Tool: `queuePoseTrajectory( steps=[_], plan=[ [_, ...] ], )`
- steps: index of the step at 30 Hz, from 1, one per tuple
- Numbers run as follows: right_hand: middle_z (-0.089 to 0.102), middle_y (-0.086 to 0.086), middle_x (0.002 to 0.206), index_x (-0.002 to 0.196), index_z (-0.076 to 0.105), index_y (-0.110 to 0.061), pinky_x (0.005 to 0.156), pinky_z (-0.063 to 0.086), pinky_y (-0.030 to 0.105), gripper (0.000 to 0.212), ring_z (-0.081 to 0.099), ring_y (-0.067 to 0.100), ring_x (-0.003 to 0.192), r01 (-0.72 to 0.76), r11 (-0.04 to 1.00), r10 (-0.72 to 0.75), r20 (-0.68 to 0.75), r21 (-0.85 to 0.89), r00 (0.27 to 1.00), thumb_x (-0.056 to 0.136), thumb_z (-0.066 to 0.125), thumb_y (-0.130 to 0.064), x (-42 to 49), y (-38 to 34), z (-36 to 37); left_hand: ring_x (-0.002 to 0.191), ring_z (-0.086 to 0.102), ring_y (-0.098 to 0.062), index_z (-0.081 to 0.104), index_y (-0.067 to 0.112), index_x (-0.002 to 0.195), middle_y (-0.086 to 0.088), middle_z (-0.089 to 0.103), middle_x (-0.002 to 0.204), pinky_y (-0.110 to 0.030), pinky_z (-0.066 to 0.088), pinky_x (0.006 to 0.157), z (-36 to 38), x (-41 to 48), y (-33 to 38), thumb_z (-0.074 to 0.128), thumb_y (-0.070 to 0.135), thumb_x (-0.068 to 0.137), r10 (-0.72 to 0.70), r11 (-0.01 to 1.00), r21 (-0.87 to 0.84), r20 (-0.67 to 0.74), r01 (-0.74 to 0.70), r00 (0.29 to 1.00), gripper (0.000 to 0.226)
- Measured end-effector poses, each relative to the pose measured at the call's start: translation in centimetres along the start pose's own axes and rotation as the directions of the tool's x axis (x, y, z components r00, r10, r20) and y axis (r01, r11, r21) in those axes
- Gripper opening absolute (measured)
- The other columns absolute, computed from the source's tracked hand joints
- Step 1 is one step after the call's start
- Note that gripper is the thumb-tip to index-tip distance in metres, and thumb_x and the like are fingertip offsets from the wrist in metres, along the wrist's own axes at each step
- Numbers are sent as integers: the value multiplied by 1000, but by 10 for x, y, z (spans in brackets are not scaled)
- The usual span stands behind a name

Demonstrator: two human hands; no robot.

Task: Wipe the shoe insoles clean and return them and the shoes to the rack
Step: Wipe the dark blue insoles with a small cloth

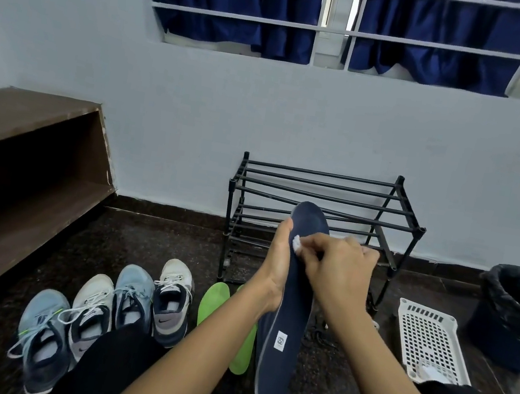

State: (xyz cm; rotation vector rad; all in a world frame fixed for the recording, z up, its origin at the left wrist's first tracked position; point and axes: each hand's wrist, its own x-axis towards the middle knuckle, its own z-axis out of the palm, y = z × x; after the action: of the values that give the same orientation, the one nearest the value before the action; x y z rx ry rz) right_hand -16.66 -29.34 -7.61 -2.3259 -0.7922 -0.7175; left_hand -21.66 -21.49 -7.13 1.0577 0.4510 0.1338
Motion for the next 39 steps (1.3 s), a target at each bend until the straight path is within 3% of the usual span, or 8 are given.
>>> queuePoseTrajectory(
  steps=[4,9,16,19,27,29,34,39],
  plan=[
    [72,-8,82,92,72,-33,78,20,36,24,55,20,90,-77,996,76,-33,-41,997,88,57,-50,19,14,-2,48,59,-13,66,14,77,-3,64,59,-19,45,45,13,-7,-2,29,58,98,28,999,-25,55,-27,998,61],
    [72,-8,87,88,70,-29,79,24,37,17,57,22,94,-171,982,174,-35,75,984,87,62,-43,28,24,-7,45,47,-15,60,17,78,-4,51,57,-20,37,44,21,-11,-11,29,58,98,102,994,29,102,-105,990,55],
    [71,-11,88,92,68,-30,70,12,30,8,58,18,95,-37,994,26,106,104,994,85,65,-34,-2,1,-2,69,66,-20,72,12,88,-8,71,71,-27,50,60,0,-1,-2,27,63,95,2,999,41,-8,-1,1000,68],
    [70,-10,86,92,67,-31,71,12,31,10,56,17,94,-11,999,6,102,49,995,87,61,-38,-5,1,-4,66,67,-18,71,12,84,-7,71,67,-27,50,60,0,0,-3,26,61,96,-6,998,68,-22,8,1000,67],
    [70,-9,86,89,67,-29,81,23,37,16,59,19,94,-192,980,192,1,53,981,87,61,-44,28,29,-7,46,52,-16,58,12,92,-2,58,58,-21,40,43,23,-9,-11,30,59,98,47,995,88,91,-55,995,55],
    [70,-9,88,89,67,-29,81,23,37,16,59,19,95,-226,967,226,12,117,974,87,61,-43,30,31,-7,47,51,-17,55,14,102,-1,60,60,-22,41,43,22,-8,-13,30,60,98,51,994,96,100,-61,994,53],
    [71,-11,87,88,70,-31,83,27,35,12,60,15,95,-192,964,173,118,182,978,85,65,-41,20,19,-9,50,53,-18,60,10,84,-5,56,58,-21,42,47,10,-6,-8,25,60,97,-17,994,105,85,8,996,62],
    [71,-14,82,84,70,-32,90,38,39,6,64,10,89,-123,961,63,237,247,969,80,71,-36,-1,6,-8,68,68,-20,72,12,92,-10,73,73,-28,52,62,-2,0,-5,29,61,96,-2,997,74,-2,2,1000,66]
  ],
)
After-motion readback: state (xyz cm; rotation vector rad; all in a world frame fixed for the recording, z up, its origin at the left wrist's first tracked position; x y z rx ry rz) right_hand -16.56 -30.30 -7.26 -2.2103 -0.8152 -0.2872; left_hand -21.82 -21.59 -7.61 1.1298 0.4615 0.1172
